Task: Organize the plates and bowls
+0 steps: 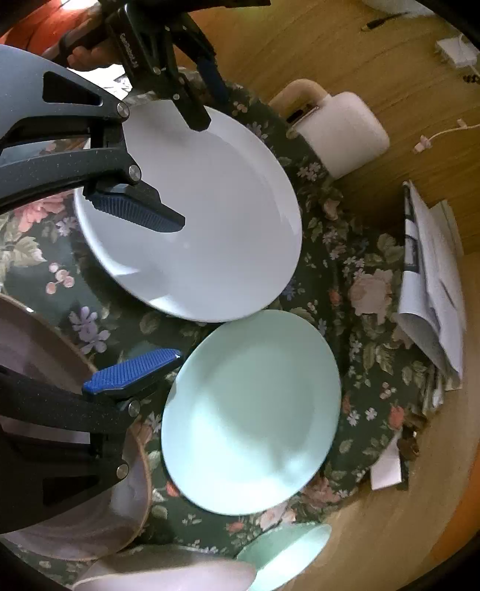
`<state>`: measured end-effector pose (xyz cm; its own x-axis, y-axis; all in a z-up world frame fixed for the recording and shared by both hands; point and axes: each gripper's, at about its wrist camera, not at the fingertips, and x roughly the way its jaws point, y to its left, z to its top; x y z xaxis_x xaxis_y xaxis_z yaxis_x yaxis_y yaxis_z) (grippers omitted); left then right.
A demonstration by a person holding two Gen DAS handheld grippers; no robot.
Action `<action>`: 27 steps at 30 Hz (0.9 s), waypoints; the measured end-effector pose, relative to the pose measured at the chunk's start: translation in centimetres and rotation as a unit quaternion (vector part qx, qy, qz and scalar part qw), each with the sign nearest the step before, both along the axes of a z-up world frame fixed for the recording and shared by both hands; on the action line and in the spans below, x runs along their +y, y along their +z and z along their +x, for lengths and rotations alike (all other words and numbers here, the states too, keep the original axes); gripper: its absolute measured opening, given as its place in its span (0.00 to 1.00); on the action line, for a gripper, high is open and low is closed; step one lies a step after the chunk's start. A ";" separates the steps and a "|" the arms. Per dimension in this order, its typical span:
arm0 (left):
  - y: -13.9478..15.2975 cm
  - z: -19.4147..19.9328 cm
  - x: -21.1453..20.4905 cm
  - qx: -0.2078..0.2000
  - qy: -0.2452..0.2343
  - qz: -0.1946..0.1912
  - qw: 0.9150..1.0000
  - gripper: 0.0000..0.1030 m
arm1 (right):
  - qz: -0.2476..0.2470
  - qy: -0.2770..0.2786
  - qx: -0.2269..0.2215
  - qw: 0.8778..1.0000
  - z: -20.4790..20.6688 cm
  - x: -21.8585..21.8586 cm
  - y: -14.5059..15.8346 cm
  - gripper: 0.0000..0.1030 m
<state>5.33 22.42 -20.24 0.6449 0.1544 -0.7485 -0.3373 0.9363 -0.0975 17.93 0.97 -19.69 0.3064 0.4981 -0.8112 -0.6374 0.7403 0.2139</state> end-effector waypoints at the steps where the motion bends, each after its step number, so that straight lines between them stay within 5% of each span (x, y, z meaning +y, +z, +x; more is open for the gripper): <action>1: -0.2 0.1 0.1 0.001 0.001 0.000 1.000 0.73 | 0.000 0.001 0.005 1.000 0.1 0.1 -0.1 0.61; 14: -1.2 0.9 0.8 0.017 -0.013 -0.036 0.999 0.43 | -0.002 0.005 0.035 0.999 1.5 1.1 -1.1 0.40; 27: -1.1 1.7 0.0 0.028 -0.016 -0.040 0.999 0.41 | -0.015 0.011 0.016 1.000 1.2 2.3 -1.3 0.36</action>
<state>7.05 22.45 -21.35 0.6048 0.0731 -0.7930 -0.3139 0.9370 -0.1531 19.09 3.24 -20.96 0.2694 0.4790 -0.8355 -0.6460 0.7333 0.2121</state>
